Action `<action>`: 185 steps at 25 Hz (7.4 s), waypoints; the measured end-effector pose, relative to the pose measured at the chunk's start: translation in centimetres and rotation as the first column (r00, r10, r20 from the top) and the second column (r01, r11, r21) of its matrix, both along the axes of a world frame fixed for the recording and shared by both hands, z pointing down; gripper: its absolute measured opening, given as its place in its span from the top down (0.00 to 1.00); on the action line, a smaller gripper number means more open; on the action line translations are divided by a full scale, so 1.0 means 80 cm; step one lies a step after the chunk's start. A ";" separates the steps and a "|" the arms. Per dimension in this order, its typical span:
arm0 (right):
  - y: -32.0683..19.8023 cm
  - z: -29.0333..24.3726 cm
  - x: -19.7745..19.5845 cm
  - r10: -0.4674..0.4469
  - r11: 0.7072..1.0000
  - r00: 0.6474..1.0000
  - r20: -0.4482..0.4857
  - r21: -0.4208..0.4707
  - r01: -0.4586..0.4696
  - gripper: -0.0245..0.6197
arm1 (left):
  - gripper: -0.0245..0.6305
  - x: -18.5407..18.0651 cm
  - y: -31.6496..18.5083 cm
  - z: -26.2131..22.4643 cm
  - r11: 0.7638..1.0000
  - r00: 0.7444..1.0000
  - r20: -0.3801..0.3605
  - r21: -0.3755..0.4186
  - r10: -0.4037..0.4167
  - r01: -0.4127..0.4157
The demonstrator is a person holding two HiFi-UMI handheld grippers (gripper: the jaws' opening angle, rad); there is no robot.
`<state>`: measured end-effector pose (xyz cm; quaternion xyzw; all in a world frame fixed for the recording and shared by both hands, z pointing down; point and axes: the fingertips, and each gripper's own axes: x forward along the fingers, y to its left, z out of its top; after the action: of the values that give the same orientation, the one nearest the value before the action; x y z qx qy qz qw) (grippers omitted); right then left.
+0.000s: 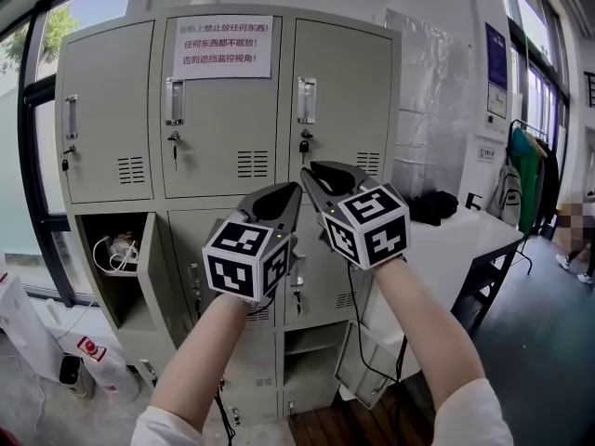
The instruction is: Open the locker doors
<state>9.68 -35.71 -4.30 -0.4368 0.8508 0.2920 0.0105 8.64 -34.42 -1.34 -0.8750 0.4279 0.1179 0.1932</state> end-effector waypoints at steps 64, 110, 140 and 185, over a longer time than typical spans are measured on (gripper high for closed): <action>-0.094 -0.126 0.033 0.139 0.990 0.990 -0.016 0.011 -0.139 0.69 | 0.95 0.008 -0.093 -0.063 0.995 1.000 0.018 0.092 -0.025 0.023; 0.053 -0.118 0.343 0.707 0.690 0.707 -0.015 0.234 -0.685 0.76 | 0.95 0.225 -0.013 -0.037 0.958 0.958 0.007 0.023 0.287 -0.287; 0.094 -0.031 0.308 0.613 0.754 0.784 0.098 0.226 -0.617 0.94 | 0.95 0.156 0.028 0.054 0.984 0.984 0.024 -0.050 0.175 -0.174; 0.205 0.398 0.051 0.164 0.975 0.984 0.065 -0.159 -0.152 0.94 | 0.95 0.010 0.150 0.365 0.967 0.985 -0.009 -0.191 0.172 -0.171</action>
<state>13.76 -19.30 27.55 -0.5138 0.8322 0.2081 -0.0134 9.42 -22.42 27.85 -0.9237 0.3591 0.0894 0.0991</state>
